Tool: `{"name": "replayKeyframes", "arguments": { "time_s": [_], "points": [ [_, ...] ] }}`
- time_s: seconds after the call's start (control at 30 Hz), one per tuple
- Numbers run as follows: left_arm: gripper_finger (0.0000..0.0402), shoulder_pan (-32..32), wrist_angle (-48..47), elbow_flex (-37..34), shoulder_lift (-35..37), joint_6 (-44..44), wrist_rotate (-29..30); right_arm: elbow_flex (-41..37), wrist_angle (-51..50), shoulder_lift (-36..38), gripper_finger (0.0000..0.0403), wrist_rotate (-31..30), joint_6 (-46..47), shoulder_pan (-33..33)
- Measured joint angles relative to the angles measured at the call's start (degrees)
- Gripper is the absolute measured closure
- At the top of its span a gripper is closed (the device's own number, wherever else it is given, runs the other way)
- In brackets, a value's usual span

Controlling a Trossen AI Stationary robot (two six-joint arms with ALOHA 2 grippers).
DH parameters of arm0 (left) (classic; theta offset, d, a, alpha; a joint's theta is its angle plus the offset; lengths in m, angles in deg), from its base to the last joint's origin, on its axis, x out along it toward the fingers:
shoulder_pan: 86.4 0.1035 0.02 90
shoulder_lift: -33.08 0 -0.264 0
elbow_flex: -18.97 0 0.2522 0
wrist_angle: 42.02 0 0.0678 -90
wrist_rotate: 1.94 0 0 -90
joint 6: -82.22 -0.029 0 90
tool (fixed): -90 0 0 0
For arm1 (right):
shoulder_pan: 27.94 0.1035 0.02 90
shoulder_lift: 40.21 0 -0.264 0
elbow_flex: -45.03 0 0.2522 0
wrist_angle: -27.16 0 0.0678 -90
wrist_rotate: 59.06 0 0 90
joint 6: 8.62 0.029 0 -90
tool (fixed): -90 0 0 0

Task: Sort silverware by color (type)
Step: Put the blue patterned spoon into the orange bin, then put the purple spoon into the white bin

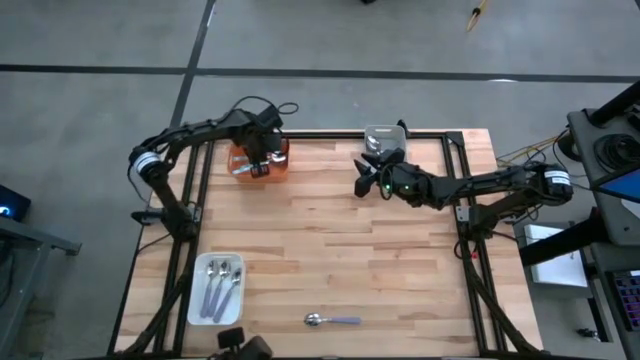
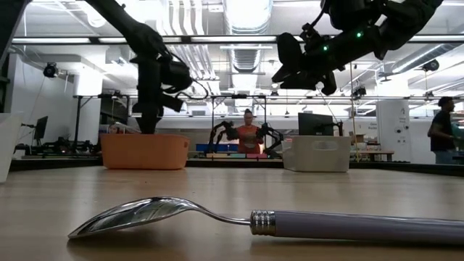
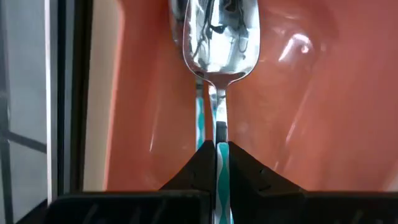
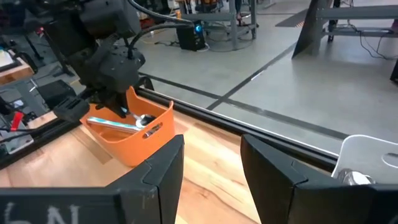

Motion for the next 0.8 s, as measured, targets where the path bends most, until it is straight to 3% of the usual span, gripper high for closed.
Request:
{"name": "replayKeyframes", "arguments": {
  "time_s": [0.43, 0.8],
  "points": [
    [0.0393, 0.05, 0.72, -0.13, -3.35, 2.62, 0.25, 0.00, -0.03, -0.08, 0.0252, 0.00, 0.13, 0.00],
    [0.0357, 0.10, 2.08, -0.13, -3.35, 2.65, 2.53, 0.00, 0.06, -0.08, 0.0252, 1.38, 1.99, 0.00]
  ]
}}
